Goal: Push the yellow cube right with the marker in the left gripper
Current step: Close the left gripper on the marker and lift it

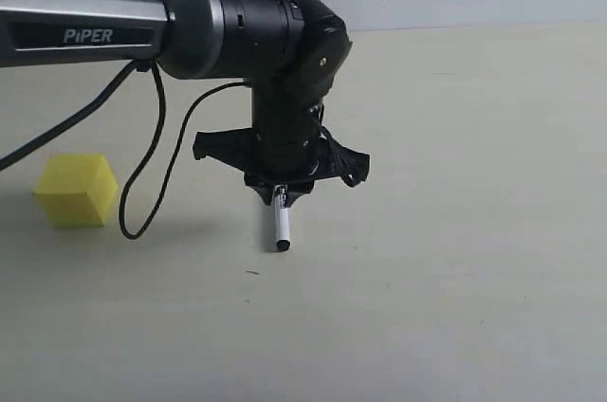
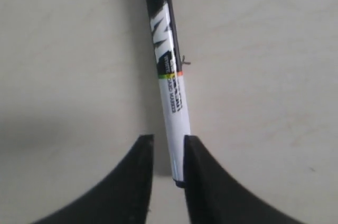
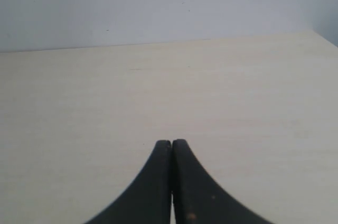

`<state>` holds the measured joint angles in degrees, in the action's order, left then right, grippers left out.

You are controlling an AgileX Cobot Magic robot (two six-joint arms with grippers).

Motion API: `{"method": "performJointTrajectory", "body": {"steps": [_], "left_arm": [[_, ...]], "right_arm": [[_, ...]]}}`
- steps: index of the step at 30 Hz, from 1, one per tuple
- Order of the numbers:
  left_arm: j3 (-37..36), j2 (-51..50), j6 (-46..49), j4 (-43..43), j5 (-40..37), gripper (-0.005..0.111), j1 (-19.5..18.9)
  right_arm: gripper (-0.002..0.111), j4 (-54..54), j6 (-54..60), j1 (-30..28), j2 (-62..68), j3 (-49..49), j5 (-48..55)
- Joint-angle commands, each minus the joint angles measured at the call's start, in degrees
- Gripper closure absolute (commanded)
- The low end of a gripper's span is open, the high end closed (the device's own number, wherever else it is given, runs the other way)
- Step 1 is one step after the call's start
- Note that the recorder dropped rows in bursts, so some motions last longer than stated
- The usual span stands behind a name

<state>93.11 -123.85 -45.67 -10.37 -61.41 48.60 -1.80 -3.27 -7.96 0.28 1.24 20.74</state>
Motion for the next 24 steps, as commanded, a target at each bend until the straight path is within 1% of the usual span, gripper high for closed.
{"method": "performJointTrajectory", "body": {"steps": [1,2,3,11,18,19,20,21,22,23,24], "left_arm": [[0.4,0.0,0.1,1.5,0.8,0.056,-1.3],[0.4,-0.2,0.3,1.3,0.8,0.053,-1.3],[0.4,-0.4,0.3,1.1,0.8,0.053,-1.3],[0.4,-4.3,0.5,1.4,5.1,0.055,-1.3],[0.4,-5.6,0.5,1.2,5.6,0.055,-1.3],[0.4,-5.7,0.5,1.3,5.6,0.056,-1.3],[0.4,-5.7,0.5,1.3,5.6,0.059,-1.3],[0.4,-5.7,0.5,1.5,5.6,0.072,-1.3],[0.4,-5.7,0.5,1.5,5.6,0.082,-1.3],[0.4,-5.7,1.6,1.5,5.2,0.105,-1.3],[0.4,-5.4,3.9,1.4,5.0,0.106,-1.3]], "right_arm": [[0.108,-0.1,0.1,-0.4,-0.3,-0.2,-0.2],[0.108,-0.1,0.1,-0.4,-0.3,-0.2,-0.2],[0.108,-0.1,0.1,-0.4,-0.3,-0.2,-0.2],[0.108,-0.1,0.1,-0.4,-0.3,-0.2,-0.2],[0.108,-0.1,0.1,-0.4,-0.3,-0.2,-0.2],[0.108,-0.1,0.1,-0.4,-0.3,-0.2,-0.2],[0.108,-0.1,0.1,-0.4,-0.3,-0.2,-0.2],[0.108,-0.1,0.1,-0.4,-0.3,-0.2,-0.2],[0.108,-0.1,0.1,-0.4,-0.3,-0.2,-0.2],[0.108,-0.1,0.1,-0.4,-0.3,-0.2,-0.2],[0.108,-0.1,0.1,-0.4,-0.3,-0.2,-0.2]]}}
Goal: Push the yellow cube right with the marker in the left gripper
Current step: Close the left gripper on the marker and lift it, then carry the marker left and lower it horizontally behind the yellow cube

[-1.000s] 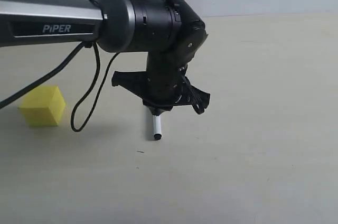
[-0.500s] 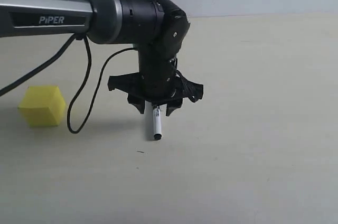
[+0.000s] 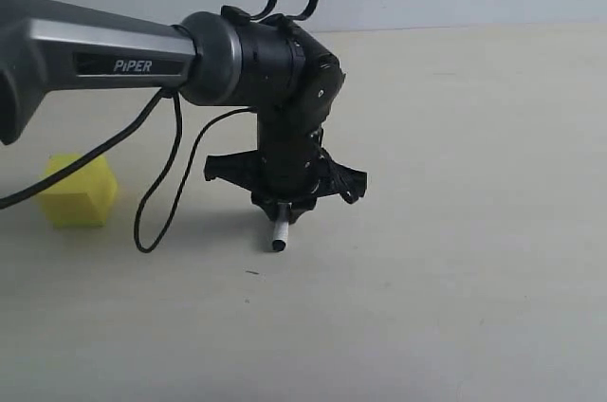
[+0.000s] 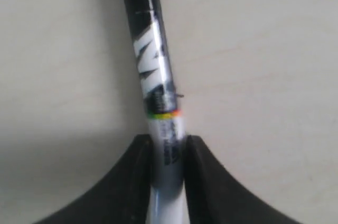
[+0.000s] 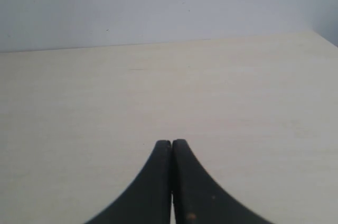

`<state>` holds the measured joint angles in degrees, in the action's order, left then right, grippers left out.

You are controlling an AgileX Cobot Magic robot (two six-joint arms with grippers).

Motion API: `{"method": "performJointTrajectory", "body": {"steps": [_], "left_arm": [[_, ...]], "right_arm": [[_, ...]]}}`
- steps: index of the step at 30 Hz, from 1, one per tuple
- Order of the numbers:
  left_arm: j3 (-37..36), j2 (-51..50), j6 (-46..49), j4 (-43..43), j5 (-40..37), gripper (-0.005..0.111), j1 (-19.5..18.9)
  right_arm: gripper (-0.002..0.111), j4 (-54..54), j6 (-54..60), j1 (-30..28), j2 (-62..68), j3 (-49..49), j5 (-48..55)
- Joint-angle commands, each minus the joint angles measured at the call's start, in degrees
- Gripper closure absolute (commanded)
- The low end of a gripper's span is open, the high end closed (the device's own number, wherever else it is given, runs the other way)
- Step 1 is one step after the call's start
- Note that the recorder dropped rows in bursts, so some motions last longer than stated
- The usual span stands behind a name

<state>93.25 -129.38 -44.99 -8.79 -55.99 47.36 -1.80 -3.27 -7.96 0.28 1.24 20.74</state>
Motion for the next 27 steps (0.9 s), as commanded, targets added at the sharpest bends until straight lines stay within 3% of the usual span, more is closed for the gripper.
{"method": "performJointTrajectory", "body": {"steps": [1,10,18,22,27], "left_arm": [[0.3,0.5,4.0,-0.4,-1.1,0.107,0.0],[-0.7,14.9,17.0,-1.2,-5.1,0.107,2.2],[-17.0,32.6,18.7,-8.3,-5.7,0.107,3.8],[-29.6,46.2,18.0,-13.1,-6.0,0.107,0.6],[-42.4,62.5,17.8,-17.2,-6.1,0.107,-10.3]], "right_arm": [[0.108,-0.1,0.1,-0.4,-0.3,-0.2,-0.2],[0.108,-0.1,0.1,-0.4,-0.3,-0.2,-0.2],[0.108,-0.1,0.1,-0.4,-0.3,-0.2,-0.2],[0.108,-0.1,0.1,-0.4,-0.3,-0.2,-0.2],[0.108,-0.1,0.1,-0.4,-0.3,-0.2,-0.2]]}}
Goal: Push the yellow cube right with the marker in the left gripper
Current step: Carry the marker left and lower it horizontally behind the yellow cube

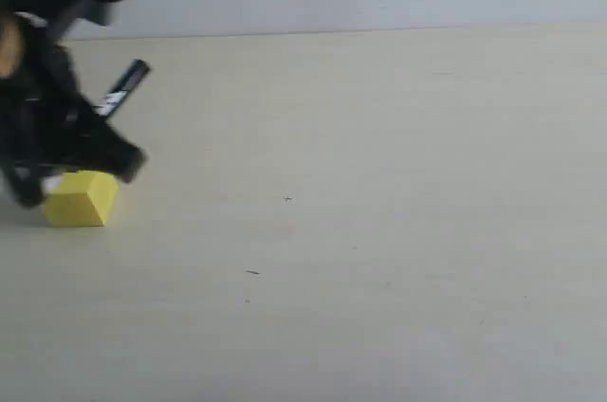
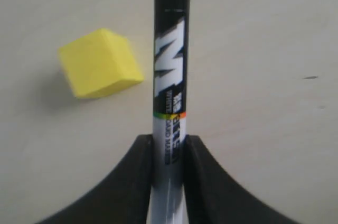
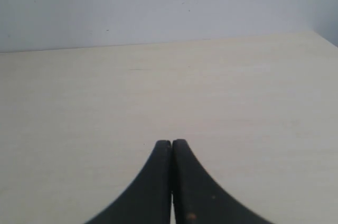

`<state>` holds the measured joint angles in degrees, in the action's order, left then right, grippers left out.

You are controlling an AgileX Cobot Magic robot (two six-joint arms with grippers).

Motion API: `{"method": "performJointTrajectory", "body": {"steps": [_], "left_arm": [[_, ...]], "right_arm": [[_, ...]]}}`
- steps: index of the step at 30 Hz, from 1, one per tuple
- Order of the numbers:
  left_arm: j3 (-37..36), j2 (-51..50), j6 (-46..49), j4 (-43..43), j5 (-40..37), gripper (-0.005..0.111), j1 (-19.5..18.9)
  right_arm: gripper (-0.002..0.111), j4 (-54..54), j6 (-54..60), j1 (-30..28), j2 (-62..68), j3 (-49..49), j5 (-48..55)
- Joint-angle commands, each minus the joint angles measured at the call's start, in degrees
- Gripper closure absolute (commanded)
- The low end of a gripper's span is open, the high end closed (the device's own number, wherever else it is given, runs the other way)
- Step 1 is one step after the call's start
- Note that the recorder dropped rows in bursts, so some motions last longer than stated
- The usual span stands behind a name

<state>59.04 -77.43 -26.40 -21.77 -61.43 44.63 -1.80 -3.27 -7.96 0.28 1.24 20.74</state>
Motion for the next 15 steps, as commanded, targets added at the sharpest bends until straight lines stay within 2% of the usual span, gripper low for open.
{"method": "performJointTrajectory", "body": {"steps": [1,4,6,10,15], "left_arm": [[-10.6,13.5,-0.5,-6.0,-0.8,0.107,-10.5],[-16.6,20.2,3.1,-14.2,-2.9,0.107,-18.3],[-19.5,22.8,3.5,-17.3,-3.0,0.107,-21.6],[-22.9,24.5,10.4,-22.0,5.3,0.107,-24.4],[-20.5,18.1,18.4,-19.4,14.9,0.107,-27.1]], "right_arm": [[0.108,-0.1,0.1,-0.4,-0.3,-0.2,-0.2],[0.108,-0.1,0.1,-0.4,-0.3,-0.2,-0.2],[0.108,-0.1,0.1,-0.4,-0.3,-0.2,-0.2],[0.108,-0.1,0.1,-0.4,-0.3,-0.2,-0.2],[0.108,-0.1,0.1,-0.4,-0.3,-0.2,-0.2]]}}
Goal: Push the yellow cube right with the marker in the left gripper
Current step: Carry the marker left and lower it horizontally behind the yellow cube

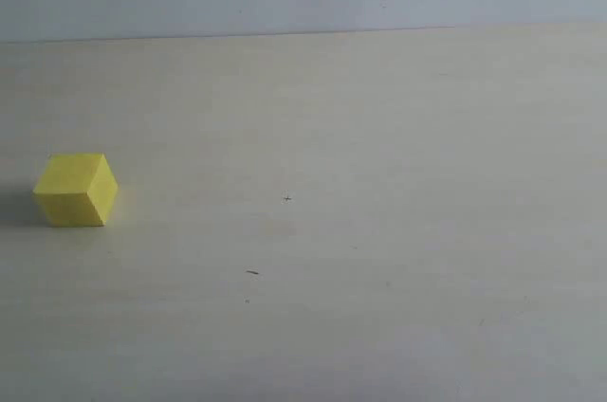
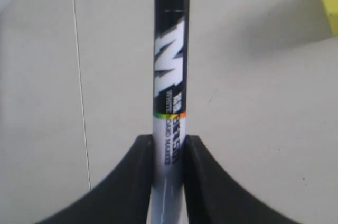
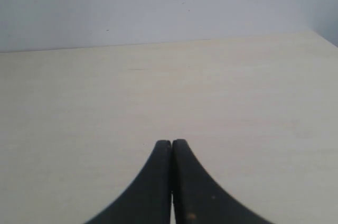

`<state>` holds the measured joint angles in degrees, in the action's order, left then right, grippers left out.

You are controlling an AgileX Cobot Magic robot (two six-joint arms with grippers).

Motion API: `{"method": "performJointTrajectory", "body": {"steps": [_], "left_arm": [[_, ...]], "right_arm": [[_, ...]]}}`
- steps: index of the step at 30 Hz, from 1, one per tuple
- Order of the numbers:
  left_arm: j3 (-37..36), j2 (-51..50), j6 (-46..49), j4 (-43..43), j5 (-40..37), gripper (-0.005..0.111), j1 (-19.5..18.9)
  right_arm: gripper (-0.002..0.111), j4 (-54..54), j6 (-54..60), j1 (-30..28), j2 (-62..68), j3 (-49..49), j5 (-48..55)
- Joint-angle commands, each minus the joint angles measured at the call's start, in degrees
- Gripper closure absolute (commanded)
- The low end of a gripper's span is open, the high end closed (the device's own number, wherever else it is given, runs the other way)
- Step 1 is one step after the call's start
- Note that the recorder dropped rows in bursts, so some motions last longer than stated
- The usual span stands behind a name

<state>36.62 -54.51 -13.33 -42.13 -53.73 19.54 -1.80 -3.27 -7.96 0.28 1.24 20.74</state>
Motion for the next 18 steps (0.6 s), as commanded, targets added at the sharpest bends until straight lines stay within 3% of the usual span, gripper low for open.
{"method": "performJointTrajectory", "body": {"steps": [1,6,10,12,14,18], "left_arm": [[3.3,-7.4,7.0,2.0,7.3,0.107,-3.2],[11.8,-20.0,15.2,10.7,3.9,0.107,-10.7],[16.6,-28.5,33.8,19.0,-2.2,0.107,-14.8],[17.9,-31.1,48.1,19.1,-6.5,0.107,-15.6],[18.6,-33.0,56.3,17.6,-8.7,0.107,-16.2],[19.5,-35.3,56.9,12.7,-5.3,0.107,-18.1]], "right_arm": [[0.108,-0.1,0.1,-0.4,-0.3,-0.2,-0.2],[0.108,-0.1,0.1,-0.4,-0.3,-0.2,-0.2],[0.108,-0.1,0.1,-0.4,-0.3,-0.2,-0.2],[0.108,-0.1,0.1,-0.4,-0.3,-0.2,-0.2],[0.108,-0.1,0.1,-0.4,-0.3,-0.2,-0.2],[0.108,-0.1,0.1,-0.4,-0.3,-0.2,-0.2]]}}
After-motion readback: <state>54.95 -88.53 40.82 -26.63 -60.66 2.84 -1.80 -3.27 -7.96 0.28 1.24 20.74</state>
